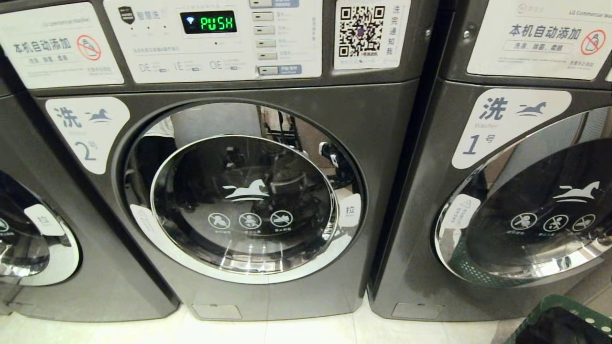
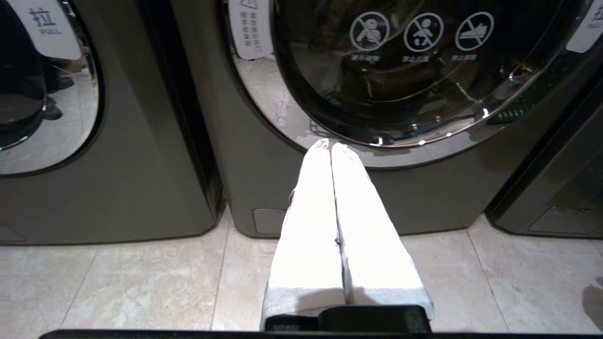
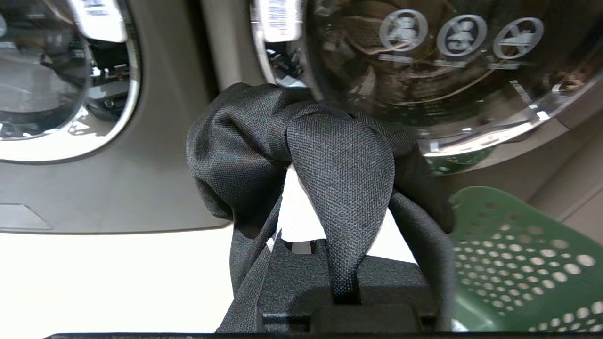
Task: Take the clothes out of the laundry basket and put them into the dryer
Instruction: Put the clothes in the dryer
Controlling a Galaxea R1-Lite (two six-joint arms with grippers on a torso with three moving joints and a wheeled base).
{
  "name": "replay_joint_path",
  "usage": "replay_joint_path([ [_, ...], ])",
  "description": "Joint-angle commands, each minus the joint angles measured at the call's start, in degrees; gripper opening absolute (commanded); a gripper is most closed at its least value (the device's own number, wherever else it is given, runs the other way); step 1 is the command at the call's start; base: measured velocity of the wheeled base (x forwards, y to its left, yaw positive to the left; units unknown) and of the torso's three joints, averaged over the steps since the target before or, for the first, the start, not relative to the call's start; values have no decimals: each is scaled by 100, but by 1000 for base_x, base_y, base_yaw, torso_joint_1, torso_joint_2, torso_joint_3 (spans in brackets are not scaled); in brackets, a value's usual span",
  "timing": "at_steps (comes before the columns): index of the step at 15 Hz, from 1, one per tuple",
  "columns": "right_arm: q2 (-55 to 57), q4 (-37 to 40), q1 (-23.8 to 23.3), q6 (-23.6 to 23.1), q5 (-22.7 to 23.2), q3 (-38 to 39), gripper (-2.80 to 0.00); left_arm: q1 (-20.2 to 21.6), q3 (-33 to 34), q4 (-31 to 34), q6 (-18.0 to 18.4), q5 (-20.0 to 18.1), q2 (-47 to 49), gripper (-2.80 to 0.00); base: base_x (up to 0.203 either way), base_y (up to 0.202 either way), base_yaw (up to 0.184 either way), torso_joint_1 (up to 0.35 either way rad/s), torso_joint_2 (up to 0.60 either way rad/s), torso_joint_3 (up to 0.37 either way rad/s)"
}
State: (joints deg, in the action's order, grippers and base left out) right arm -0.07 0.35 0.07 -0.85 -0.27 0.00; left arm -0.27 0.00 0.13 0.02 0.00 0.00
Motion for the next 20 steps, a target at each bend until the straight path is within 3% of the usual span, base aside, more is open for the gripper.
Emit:
replay_joint_path([
  [1, -1, 0, 1, -3, 0, 0, -280, 0, 0, -4, -2, 0, 0, -280, 0, 198, -5, 4, -5, -2],
  [16, -1, 0, 1, 24, -1, 0, -280, 0, 0, -1, -2, 6, 0, -280, 0, 196, -2, 1, 2, 3],
  [20, -1, 0, 1, 68, -26, 0, -280, 0, 0, 4, 1, 0, 0, -280, 0, 91, 1, 0, 4, 1],
])
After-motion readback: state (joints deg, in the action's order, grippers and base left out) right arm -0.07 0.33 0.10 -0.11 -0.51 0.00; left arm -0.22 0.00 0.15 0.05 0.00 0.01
